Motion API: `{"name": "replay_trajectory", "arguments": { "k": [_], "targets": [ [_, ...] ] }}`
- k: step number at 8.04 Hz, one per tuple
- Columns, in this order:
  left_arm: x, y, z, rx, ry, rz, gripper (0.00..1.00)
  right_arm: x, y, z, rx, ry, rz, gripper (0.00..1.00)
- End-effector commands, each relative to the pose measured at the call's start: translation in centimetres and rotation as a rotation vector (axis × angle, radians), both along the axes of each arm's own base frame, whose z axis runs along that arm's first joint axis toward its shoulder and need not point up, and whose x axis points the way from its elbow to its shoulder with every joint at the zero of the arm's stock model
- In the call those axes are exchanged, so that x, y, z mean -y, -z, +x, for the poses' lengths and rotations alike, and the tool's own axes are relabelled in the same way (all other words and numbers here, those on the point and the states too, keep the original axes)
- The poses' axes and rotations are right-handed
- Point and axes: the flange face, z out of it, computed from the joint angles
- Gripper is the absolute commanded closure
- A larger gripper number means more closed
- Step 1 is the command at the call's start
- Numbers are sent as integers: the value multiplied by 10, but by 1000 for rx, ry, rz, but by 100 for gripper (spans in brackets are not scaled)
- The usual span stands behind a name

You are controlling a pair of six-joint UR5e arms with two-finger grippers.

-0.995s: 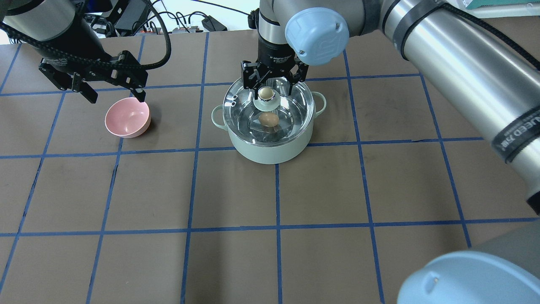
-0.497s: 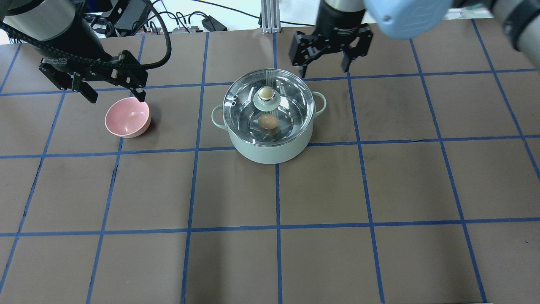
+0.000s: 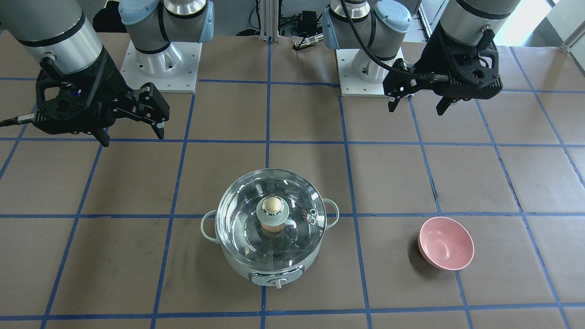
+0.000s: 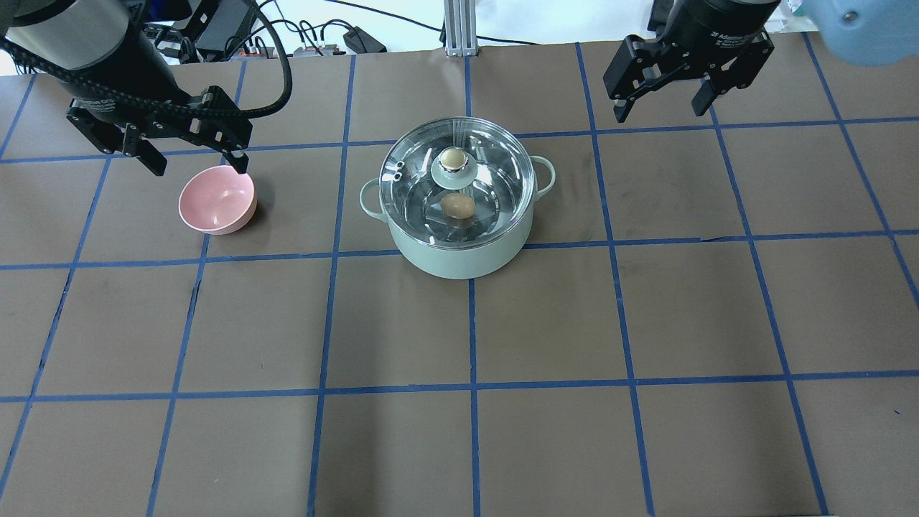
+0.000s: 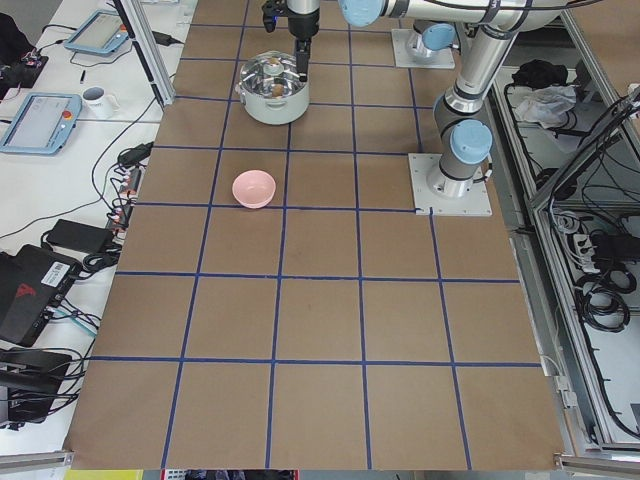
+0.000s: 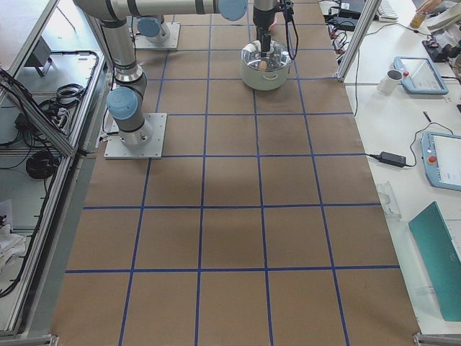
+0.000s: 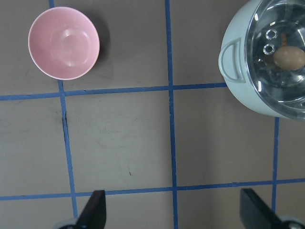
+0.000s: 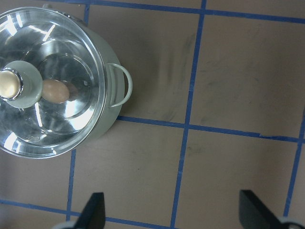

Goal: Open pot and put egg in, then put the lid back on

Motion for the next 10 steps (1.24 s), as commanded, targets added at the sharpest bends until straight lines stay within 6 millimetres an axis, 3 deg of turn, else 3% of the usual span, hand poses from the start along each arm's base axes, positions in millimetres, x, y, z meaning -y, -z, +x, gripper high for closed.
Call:
{"name": "replay_trajectory", "arguments": {
  "k": [1, 3, 10],
  "targets": [
    [0, 0, 0, -2, 0, 0, 0, -8, 5, -7, -12, 127, 27, 0],
    [0, 0, 0, 0, -1, 0, 0, -12, 14, -7, -3, 140, 64, 0],
    [0, 0, 0, 0, -1, 0, 0, -10, 18, -6, 7, 137, 67, 0]
  ]
}}
